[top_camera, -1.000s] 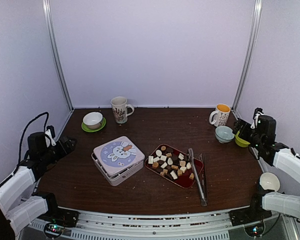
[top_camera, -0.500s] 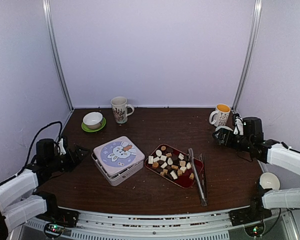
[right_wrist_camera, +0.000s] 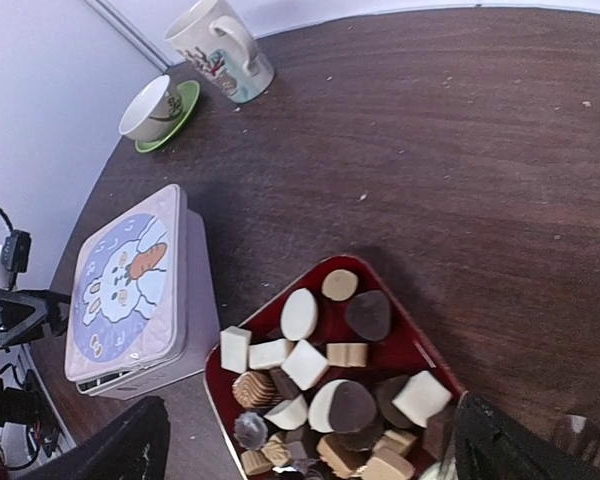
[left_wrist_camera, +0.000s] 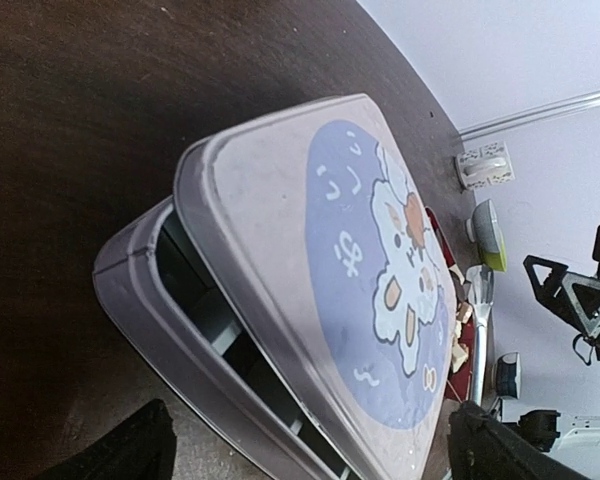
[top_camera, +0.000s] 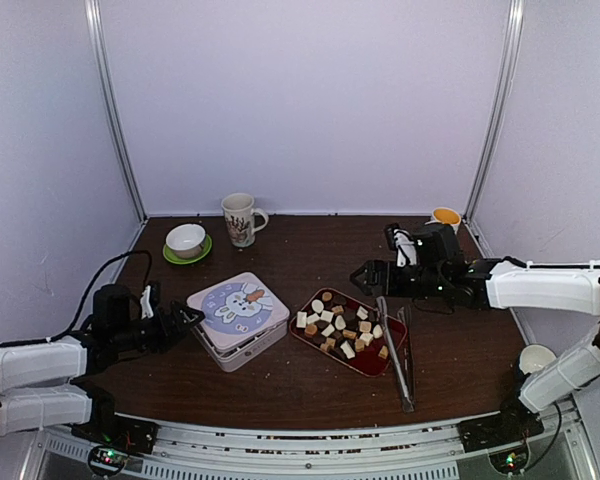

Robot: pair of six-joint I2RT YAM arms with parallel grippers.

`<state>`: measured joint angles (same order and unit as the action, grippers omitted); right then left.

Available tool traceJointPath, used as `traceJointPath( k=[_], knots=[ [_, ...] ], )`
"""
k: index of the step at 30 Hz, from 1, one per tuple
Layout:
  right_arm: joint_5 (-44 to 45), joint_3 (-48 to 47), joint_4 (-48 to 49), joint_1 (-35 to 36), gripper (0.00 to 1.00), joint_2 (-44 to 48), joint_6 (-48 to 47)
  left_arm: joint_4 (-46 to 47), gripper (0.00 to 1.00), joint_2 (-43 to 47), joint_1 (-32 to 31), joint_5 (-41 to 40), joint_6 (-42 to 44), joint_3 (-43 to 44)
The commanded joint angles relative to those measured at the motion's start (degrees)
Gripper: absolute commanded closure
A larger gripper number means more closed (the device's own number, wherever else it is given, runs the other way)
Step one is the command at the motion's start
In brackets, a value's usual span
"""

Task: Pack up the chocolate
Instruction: Move the packing box to the center of the board.

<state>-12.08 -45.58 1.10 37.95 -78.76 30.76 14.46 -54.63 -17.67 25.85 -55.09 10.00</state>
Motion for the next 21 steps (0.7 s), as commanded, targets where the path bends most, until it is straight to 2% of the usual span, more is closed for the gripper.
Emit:
traceJointPath(
  k=[1, 9, 21],
  knots=[
    [-1.2, -4.3, 2.5, 3.9, 0.0, -4.6, 2.9, 11.4, 0.02, -4.6, -1.2, 2.0, -0.3, -0.9],
    [-3.7, -10.4, 3.8, 9.0, 0.0, -12.2, 5.5, 15.2, 0.02, -9.0, -1.8, 3.3, 0.5, 0.6],
    [-8.0, -18.5, 5.6, 12.2, 0.01, -21.5, 10.1, 22.2, 0.02, -16.3, -1.8, 4.1, -1.2, 2.8]
  ],
)
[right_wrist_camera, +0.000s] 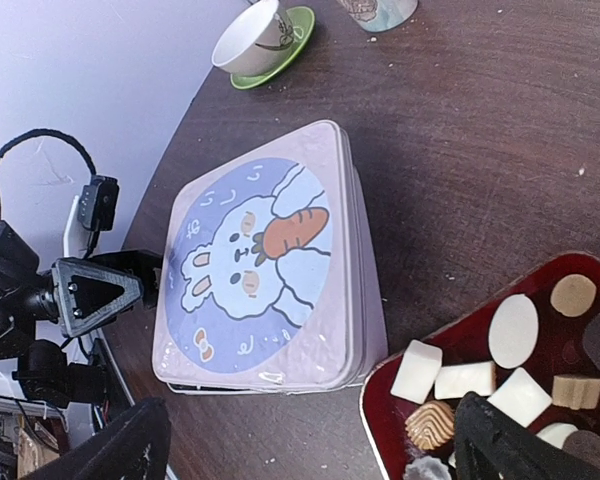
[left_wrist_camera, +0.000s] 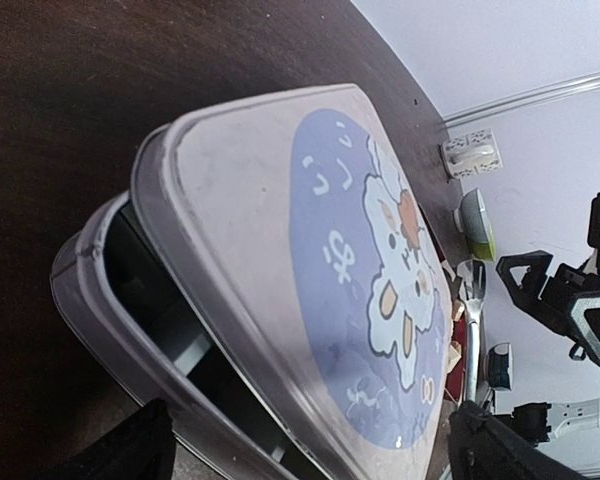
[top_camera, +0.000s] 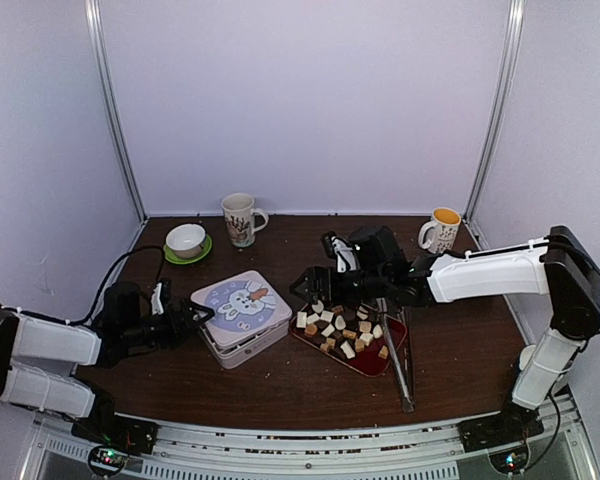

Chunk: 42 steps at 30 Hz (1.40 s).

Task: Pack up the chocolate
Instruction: Move the packing box to the center of the board, then pick up the box lid from the packing box.

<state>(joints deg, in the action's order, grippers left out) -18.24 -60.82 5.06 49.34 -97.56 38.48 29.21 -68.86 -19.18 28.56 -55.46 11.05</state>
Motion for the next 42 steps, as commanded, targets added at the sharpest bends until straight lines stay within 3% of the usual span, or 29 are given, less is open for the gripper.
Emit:
traceJointPath(
  k=[1, 11, 24, 30, 42],
  knots=[
    [-1.9, -4.2, 1.2, 1.0, 0.01, -3.6, 2.7, 7.7, 0.02, -2.7, -0.3, 1.4, -0.8, 2.1],
    [-1.8, -10.7, 1.5, 1.9, 0.04, -12.0, 8.9, 6.0, 0.02, -4.1, -0.3, 0.4, 1.0, 4.8],
    [-1.7, -14.8, 0.9, 2.4, 0.04, -17.3, 10.5, -15.5, 0.02, 9.3, -0.3, -6.0, 7.3, 9.2],
    [-2.4, -16.5, 0.8, 2.7, 0.05, -19.2, 10.6, -12.1, 0.08, 6.0, -0.3, -0.3, 2.4, 9.6],
    [-3.0, -17.6, 0.6, 3.1, 0.07, -20.3, 10.4, -11.8, 0.18, 0.1, -0.7, 2.8, -0.4, 13.1]
  ],
)
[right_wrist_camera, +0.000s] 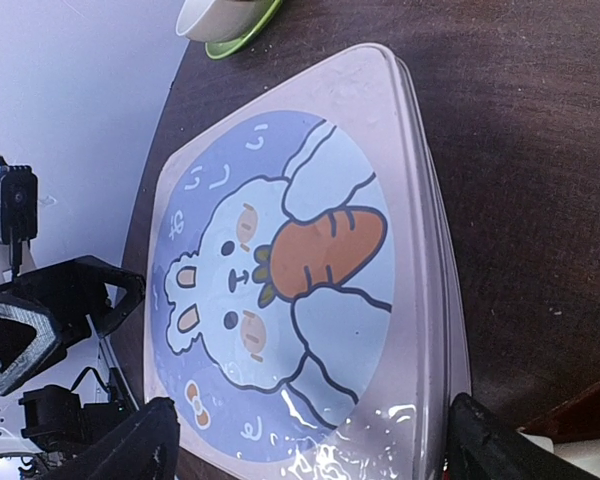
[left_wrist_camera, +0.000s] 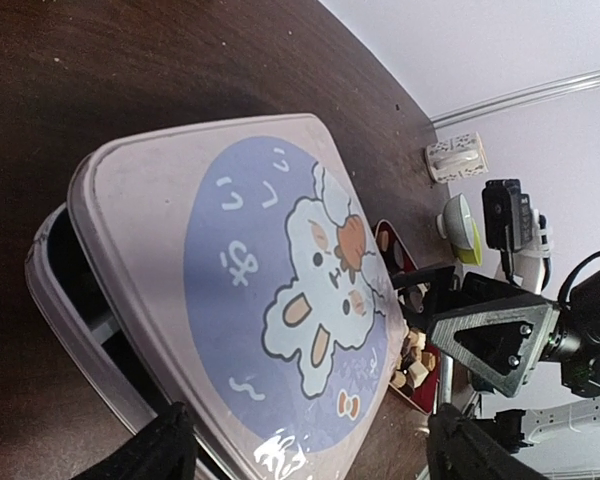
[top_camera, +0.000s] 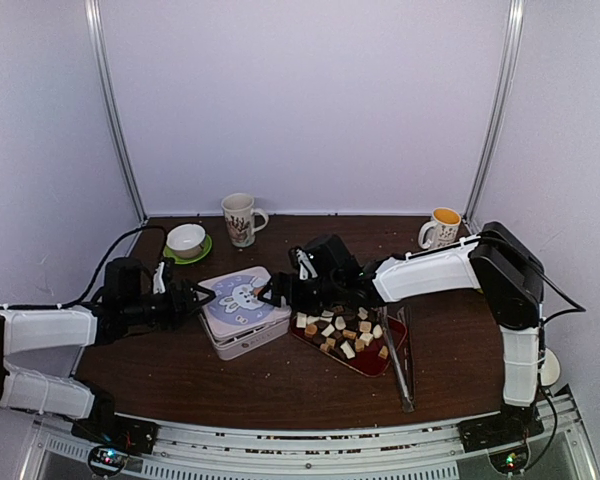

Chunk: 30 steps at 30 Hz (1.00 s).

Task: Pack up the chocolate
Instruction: Pick up the box lid from the packing box.

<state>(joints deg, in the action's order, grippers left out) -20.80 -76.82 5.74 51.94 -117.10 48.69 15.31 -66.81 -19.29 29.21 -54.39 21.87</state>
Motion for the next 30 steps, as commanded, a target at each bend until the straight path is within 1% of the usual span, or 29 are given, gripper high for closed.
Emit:
traceJointPath(
  k=[1, 7, 10, 16, 19, 24, 30],
  knots=[
    [-0.3, -1.6, -0.2, 0.5, 0.07, -0.8, 0.2, 2.0, 0.18, -2.4, -0.6, 2.1, -1.5, 2.5],
    [-0.1, -2.1, -0.9, 0.4, 0.07, -0.9, -0.3, -3.1, 0.17, -4.6, -0.9, -0.1, -1.5, 4.4],
    [0.1, -2.3, -1.3, 0.5, 0.07, -0.9, -0.6, -6.1, 0.13, -4.1, -1.0, -1.5, -1.3, 5.1],
    [0.1, -2.7, -1.5, 0.5, 0.07, -1.2, -0.9, -8.8, 0.08, -3.8, -1.1, -2.3, -2.2, 6.3],
    [0.1, -3.1, -1.7, 0.5, 0.07, -1.4, -1.1, -10.8, 0.07, -4.5, -1.3, -3.7, -2.9, 7.5],
    [0.1, -3.3, -1.8, 0.5, 0.08, -1.8, -1.3, -10.8, 0.07, -6.3, -1.8, -3.9, -3.7, 9.2],
    [0.1, -3.3, -2.0, 0.5, 0.08, -2.4, -1.5, -7.3, 0.07, -7.8, -2.2, -0.8, -4.4, 10.0]
  ],
)
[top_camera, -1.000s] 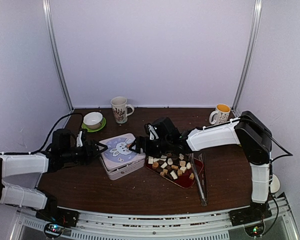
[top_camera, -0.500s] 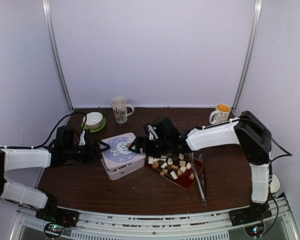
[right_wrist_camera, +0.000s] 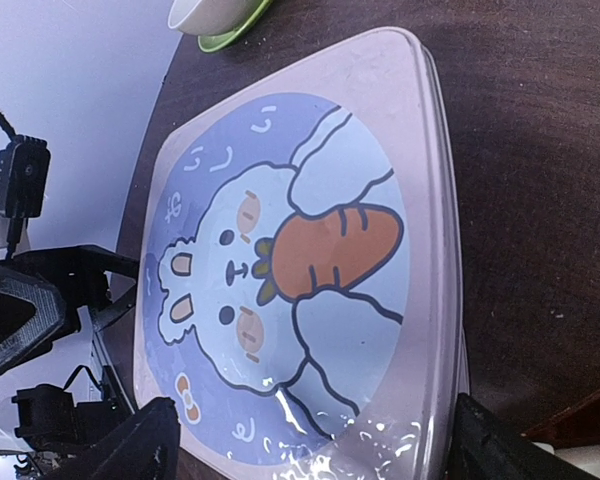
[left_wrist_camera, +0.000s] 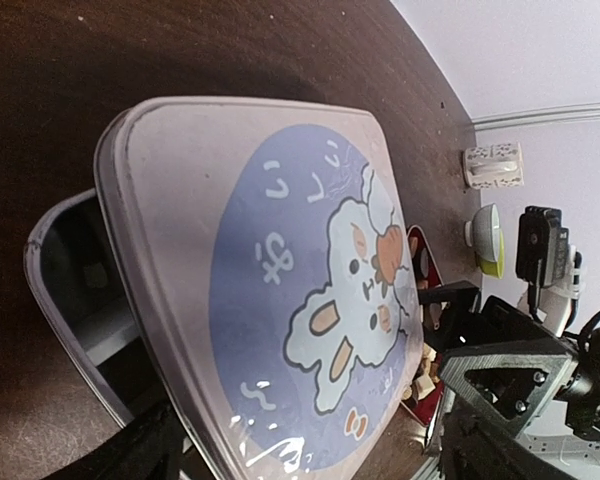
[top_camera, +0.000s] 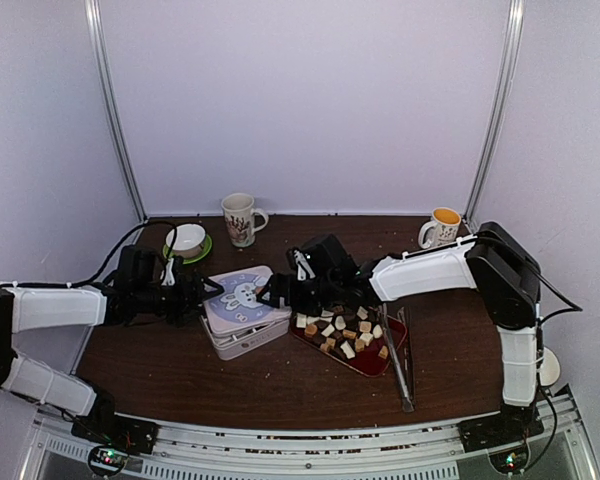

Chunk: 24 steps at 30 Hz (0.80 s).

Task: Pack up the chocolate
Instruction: Pick up the box lid from the packing box.

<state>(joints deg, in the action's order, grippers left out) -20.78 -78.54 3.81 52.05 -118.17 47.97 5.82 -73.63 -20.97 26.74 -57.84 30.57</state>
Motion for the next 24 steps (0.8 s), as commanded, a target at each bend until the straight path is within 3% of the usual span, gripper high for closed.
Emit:
traceJointPath(
  k=[1, 11, 21, 24],
  knots=[
    [0.1, -1.5, -0.1, 0.4, 0.08, -1.4, -0.8, 2.8, 0.08, -1.1, -0.6, 2.4, -0.9, 1.4],
    [0.2, -1.9, -1.8, -0.1, 0.1, -1.4, -2.9, 3.2, 0.1, 0.7, -0.8, 4.6, -0.7, 1.6],
    [0.8, -2.5, -5.5, -2.1, 0.1, -1.0, -6.6, -4.8, 0.07, -1.1, -0.8, -0.2, 2.8, 2.0],
    [0.8, -3.0, -6.0, -2.2, 0.15, -1.3, -7.1, -5.7, 0.07, -1.5, -0.8, -1.2, 2.7, 2.3]
  ],
)
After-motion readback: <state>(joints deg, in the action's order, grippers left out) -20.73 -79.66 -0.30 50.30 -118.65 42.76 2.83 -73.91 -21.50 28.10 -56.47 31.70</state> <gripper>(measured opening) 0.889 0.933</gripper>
